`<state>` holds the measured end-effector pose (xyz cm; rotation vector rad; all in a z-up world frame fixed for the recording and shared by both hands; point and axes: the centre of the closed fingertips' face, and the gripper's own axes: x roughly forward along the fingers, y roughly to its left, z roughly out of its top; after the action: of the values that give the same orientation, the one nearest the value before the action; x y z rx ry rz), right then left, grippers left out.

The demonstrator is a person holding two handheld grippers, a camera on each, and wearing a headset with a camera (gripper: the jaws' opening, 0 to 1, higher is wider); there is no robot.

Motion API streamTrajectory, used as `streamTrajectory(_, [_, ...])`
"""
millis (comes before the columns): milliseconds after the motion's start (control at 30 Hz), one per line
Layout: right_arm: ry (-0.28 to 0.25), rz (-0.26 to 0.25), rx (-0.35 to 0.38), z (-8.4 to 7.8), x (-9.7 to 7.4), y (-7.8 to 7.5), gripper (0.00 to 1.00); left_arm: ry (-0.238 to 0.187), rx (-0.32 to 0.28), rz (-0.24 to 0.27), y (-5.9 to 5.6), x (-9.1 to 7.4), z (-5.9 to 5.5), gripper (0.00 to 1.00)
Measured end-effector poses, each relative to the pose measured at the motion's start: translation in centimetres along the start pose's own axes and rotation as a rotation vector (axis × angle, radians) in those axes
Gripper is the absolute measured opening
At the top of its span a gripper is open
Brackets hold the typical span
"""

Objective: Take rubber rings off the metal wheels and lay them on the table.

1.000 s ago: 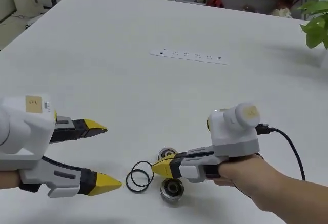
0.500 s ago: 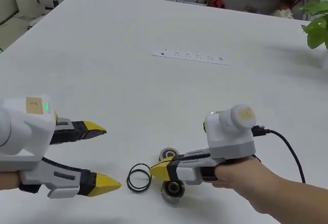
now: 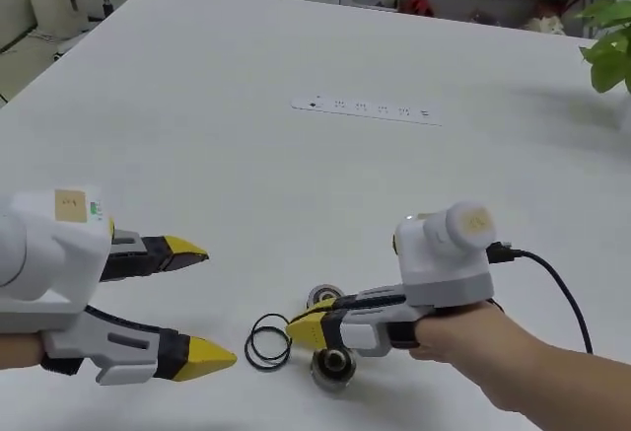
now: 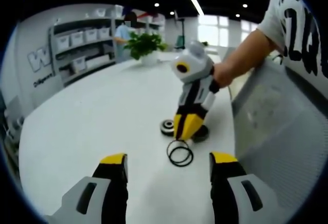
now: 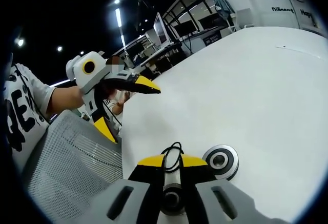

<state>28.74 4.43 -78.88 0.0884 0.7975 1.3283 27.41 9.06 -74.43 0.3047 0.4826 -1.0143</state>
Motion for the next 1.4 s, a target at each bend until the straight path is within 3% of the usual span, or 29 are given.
streamTrajectory(633, [-0.051, -0.017, -0.034, 1.4, -1.5, 0.0, 0.35, 0.000, 0.001, 0.001, 0.2, -0.1, 0.1, 0.66])
streamTrajectory(1033, [-0.097, -0.024, -0.051, 2.7, -2.6, -0.1, 0.45, -0.002, 0.003, 0.002, 0.4, 0.1, 0.4, 0.66])
streamTrajectory(1400, [-0.145, -0.075, -0.128, 3.8, -4.1, -0.9, 0.57, -0.008, 0.015, 0.002, 0.7, 0.4, 1.1, 0.66])
